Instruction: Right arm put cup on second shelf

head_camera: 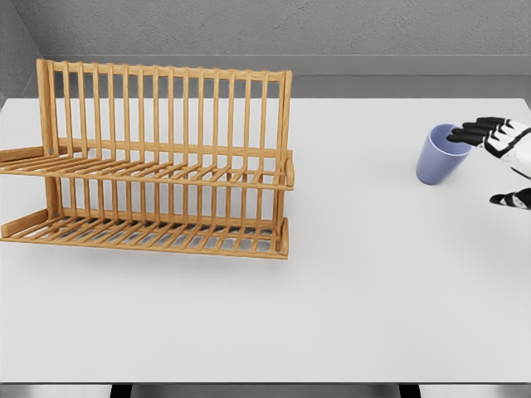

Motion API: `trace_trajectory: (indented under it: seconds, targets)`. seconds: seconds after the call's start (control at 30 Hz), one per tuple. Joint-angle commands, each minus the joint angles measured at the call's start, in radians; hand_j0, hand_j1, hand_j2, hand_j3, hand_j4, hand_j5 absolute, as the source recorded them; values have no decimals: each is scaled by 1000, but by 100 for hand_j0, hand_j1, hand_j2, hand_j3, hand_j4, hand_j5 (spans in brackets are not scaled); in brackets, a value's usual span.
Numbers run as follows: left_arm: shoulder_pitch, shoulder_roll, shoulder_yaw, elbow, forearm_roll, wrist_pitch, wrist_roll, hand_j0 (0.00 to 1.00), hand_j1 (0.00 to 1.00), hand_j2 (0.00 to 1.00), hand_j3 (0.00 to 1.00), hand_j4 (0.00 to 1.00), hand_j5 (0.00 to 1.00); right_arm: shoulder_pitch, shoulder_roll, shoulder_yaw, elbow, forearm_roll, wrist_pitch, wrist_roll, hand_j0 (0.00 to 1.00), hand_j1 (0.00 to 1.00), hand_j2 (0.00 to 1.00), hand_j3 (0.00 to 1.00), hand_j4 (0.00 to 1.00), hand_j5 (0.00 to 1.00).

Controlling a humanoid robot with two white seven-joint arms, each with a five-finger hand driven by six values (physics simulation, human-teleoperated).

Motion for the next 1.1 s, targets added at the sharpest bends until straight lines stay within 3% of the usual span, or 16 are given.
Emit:
trace_trajectory:
  seconds: [0.0,0.17,0.23,0.3,0.33,0.4,0.43,0.47,0.5,0.6,0.7,0.87,1.0,1.07]
  targets:
    - [0,0,0,0,0,0,0,100,100,100,100,100,100,0,-2,2,-3,-7,1,0,100,100,100,100,100,100]
    - [0,0,0,0,0,0,0,100,100,100,100,100,100,0,-20,1,6,-21,1,-14,100,100,100,100,100,100]
    - [0,0,0,0,0,0,0,100,100,100,100,100,100,-14,-17,-2,12,-12,1,49,100,100,100,100,100,100]
    - [0,0,0,0,0,0,0,100,100,100,100,100,100,-104,-3,-2,43,-19,1,293,100,100,100,100,100,100]
    - [0,0,0,0,0,0,0,100,100,100,100,100,100,-144,8,5,61,-19,1,342,100,100,100,100,100,100]
    - [0,0,0,0,0,0,0,100,100,100,100,100,100,-205,17,70,90,-18,1,345,100,100,100,100,100,100]
    - [0,0,0,0,0,0,0,100,100,100,100,100,100,-276,32,143,123,-16,7,345,100,100,100,100,100,100]
    - [0,0,0,0,1,0,0,100,100,100,100,100,100,-406,60,271,201,-18,29,342,100,100,100,100,100,100]
    - [0,0,0,0,0,0,0,100,100,100,100,100,100,-480,84,338,264,-16,29,342,100,100,100,100,100,100]
    - [0,0,0,0,0,0,0,100,100,100,100,100,100,-517,92,389,295,-16,27,345,100,100,100,100,100,100]
    - [0,0,0,0,0,0,0,100,100,100,100,100,100,-572,92,387,304,-18,29,470,100,100,100,100,100,100]
    - [0,0,0,0,0,0,0,100,100,100,100,100,100,-678,147,397,420,-13,29,470,100,100,100,100,100,100]
    - [0,0,0,0,0,0,0,100,100,100,100,100,100,-798,192,567,500,-10,35,470,100,100,100,100,100,100]
    - [0,0,0,0,0,0,0,100,100,100,100,100,100,-801,193,581,511,-10,35,470,100,100,100,100,100,100]
